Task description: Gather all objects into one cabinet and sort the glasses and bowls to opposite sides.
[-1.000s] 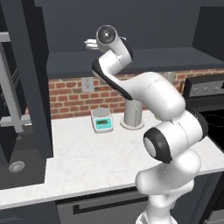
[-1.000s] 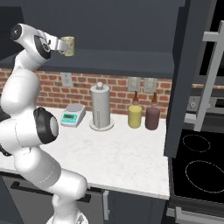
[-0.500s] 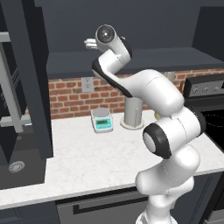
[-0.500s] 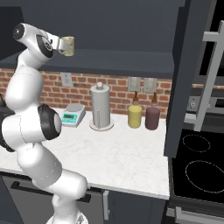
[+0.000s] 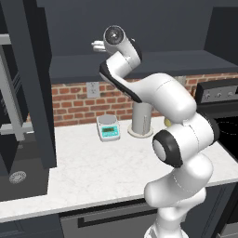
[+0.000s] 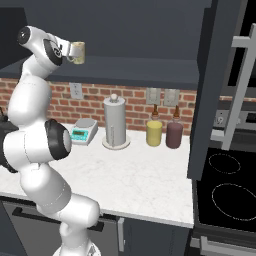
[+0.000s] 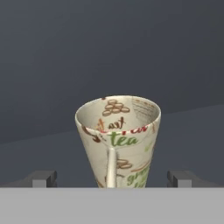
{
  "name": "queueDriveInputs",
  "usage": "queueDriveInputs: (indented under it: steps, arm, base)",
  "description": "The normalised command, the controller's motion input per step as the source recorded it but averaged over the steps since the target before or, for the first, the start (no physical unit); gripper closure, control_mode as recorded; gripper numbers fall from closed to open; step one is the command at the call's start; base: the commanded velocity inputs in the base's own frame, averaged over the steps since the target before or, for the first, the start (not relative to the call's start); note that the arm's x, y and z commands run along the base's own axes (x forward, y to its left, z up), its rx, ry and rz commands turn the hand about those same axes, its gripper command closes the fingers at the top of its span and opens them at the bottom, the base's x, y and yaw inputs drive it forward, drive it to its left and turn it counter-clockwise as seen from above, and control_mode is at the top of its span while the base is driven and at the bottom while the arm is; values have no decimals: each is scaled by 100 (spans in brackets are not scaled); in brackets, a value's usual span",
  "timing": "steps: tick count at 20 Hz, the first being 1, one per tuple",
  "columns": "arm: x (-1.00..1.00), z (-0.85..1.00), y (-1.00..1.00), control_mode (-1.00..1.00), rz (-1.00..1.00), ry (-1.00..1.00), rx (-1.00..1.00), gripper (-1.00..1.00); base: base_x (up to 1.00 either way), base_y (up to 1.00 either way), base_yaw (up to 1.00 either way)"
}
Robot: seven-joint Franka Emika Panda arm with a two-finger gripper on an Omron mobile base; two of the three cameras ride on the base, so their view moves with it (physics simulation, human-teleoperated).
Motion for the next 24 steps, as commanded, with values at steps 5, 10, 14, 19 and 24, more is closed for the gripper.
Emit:
queueDriveInputs:
  steps: [5,10,14,19,24]
  arm:
    - [0,-1,-11,-100,0,0,0,-100]
    - [0,0,0,-100,0,0,0,-100]
    - [0,0,0,-100,0,0,0,100]
    - [0,0,0,-100,0,0,0,100]
    - [0,0,0,-100,0,0,0,100]
  base:
    - [0,0,0]
    - [0,0,0]
    - [0,0,0]
    - [0,0,0]
    - [0,0,0]
